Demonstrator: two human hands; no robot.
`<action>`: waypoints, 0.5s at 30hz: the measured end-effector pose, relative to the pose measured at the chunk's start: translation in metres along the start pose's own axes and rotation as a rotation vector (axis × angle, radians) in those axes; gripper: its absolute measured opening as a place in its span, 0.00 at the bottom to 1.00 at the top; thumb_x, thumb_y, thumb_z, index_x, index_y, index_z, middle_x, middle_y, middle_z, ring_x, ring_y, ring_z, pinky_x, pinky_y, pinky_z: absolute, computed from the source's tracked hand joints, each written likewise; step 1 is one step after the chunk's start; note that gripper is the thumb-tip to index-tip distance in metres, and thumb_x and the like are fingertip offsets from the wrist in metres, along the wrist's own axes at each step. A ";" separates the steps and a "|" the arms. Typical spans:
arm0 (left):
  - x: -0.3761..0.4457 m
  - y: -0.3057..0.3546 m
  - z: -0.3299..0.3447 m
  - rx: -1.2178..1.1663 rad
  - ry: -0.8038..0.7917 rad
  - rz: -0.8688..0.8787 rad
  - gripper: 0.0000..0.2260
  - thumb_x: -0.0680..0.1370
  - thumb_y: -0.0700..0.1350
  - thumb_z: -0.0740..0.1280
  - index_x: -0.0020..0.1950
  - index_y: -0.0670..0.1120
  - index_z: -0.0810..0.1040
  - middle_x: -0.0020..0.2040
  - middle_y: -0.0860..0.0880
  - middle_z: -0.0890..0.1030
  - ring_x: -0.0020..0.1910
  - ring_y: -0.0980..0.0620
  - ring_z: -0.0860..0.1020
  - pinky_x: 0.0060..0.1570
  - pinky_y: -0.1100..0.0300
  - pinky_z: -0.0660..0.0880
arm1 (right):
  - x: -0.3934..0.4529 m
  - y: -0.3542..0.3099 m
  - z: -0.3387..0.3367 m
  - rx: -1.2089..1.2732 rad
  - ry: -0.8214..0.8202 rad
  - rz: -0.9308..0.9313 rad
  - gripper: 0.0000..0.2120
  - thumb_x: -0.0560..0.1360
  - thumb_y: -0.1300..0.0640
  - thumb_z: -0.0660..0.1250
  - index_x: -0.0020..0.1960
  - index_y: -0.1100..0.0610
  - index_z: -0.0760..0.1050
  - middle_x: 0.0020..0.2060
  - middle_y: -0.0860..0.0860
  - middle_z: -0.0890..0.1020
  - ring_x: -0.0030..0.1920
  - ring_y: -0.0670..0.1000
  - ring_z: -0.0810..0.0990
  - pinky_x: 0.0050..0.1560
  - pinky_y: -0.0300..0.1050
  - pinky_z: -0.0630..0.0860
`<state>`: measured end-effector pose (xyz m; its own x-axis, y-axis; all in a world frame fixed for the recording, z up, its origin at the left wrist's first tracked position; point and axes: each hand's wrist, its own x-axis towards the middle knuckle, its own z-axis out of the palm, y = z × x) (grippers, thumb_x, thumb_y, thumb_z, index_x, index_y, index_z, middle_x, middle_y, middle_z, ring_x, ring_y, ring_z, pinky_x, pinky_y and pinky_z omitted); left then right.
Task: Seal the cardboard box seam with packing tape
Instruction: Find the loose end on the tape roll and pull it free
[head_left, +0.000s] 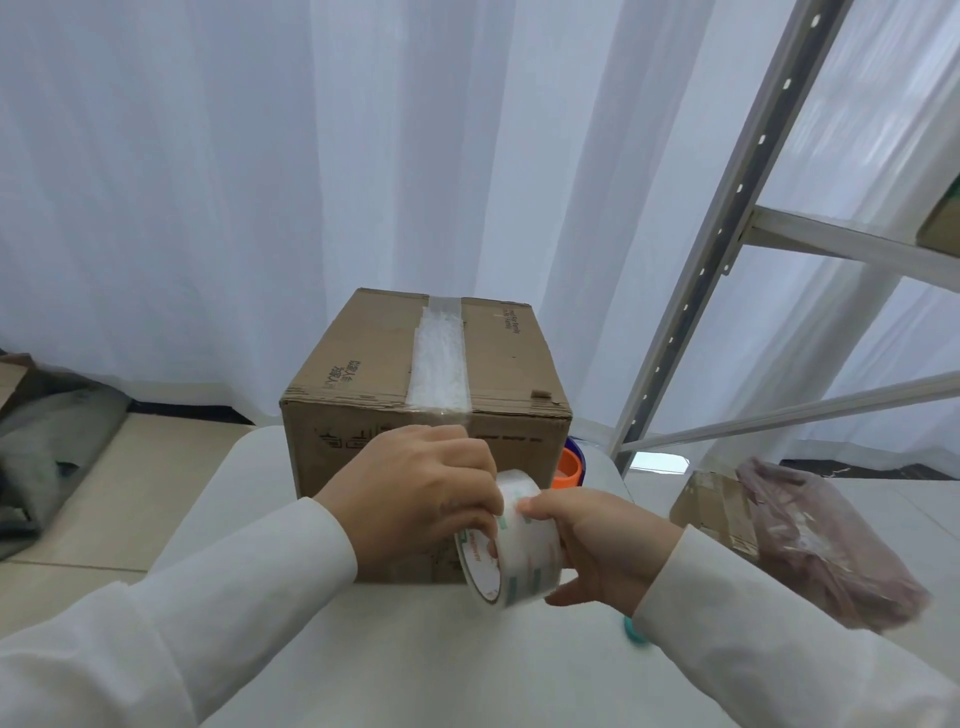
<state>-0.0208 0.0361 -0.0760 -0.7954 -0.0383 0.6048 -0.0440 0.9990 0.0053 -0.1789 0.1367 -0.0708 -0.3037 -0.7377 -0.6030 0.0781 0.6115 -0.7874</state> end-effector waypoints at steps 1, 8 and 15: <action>0.000 0.000 0.001 0.001 -0.001 -0.004 0.09 0.73 0.51 0.64 0.36 0.52 0.81 0.36 0.55 0.79 0.35 0.58 0.69 0.28 0.65 0.70 | 0.001 0.000 0.000 0.027 -0.003 -0.003 0.24 0.76 0.55 0.64 0.69 0.56 0.60 0.58 0.56 0.77 0.59 0.59 0.76 0.65 0.62 0.67; -0.001 0.000 0.004 -0.166 -0.041 -0.229 0.11 0.69 0.59 0.63 0.43 0.56 0.80 0.42 0.59 0.80 0.41 0.60 0.74 0.36 0.60 0.76 | 0.005 0.002 0.000 0.188 -0.001 -0.077 0.19 0.76 0.58 0.63 0.65 0.55 0.64 0.57 0.59 0.79 0.55 0.61 0.80 0.57 0.58 0.76; 0.002 0.001 0.005 -0.065 -0.021 -0.251 0.10 0.68 0.60 0.64 0.37 0.56 0.79 0.37 0.60 0.80 0.36 0.60 0.73 0.38 0.64 0.70 | 0.005 0.004 0.005 0.168 0.021 -0.140 0.13 0.77 0.56 0.62 0.60 0.53 0.66 0.54 0.58 0.81 0.50 0.58 0.81 0.56 0.55 0.76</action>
<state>-0.0251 0.0369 -0.0787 -0.7769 -0.2850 0.5615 -0.2035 0.9575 0.2044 -0.1753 0.1345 -0.0774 -0.3424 -0.8046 -0.4851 0.1901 0.4463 -0.8744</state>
